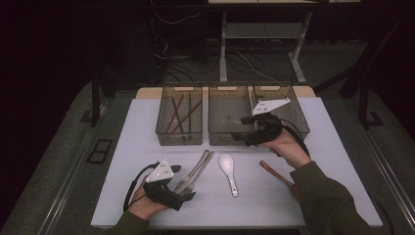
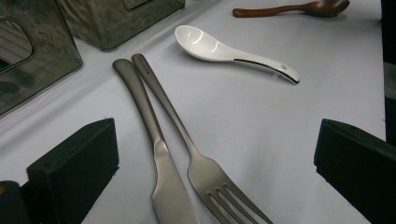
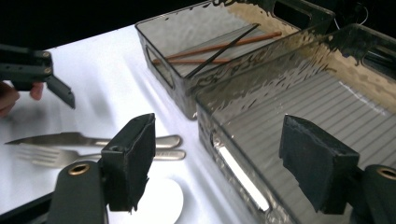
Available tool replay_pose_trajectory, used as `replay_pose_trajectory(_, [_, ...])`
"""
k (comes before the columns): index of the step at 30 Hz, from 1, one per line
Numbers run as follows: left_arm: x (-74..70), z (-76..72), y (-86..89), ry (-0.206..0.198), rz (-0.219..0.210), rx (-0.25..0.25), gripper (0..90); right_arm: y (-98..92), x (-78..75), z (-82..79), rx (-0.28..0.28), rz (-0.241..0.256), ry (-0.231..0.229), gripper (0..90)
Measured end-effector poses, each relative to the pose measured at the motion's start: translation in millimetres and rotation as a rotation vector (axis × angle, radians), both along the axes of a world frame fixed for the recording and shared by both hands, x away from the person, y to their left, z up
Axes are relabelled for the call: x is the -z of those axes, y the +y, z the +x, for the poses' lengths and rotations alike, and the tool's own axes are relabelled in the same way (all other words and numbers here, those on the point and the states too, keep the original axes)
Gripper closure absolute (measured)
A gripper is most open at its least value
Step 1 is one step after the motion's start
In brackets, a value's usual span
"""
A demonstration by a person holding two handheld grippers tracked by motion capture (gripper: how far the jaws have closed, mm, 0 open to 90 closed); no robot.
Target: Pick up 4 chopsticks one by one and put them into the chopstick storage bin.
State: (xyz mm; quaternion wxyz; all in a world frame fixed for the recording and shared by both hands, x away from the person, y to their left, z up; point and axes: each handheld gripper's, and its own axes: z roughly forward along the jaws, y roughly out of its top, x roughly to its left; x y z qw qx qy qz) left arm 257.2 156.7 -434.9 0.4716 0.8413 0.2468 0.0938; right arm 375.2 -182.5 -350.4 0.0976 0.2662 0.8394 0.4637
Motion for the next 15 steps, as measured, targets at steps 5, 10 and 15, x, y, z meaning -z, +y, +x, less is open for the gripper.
replay_pose_trajectory(5, [0.4, -0.2, -0.9, 0.001, 0.004, -0.003, 0.0, -16.4, 7.3, -12.1, 0.016, 0.037, 0.01, 24.0])
replay_pose_trajectory(10, [0.6, -0.6, -1.8, 0.0, 0.005, -0.001, 0.0, -34.1, 17.1, -22.1, 0.045, 0.059, 0.025, 20.6])
replay_pose_trajectory(15, [0.4, -0.5, -1.3, 0.0, 0.004, -0.003, 0.0, -49.8, 27.7, -31.9, 0.082, 0.074, 0.039, 19.1])
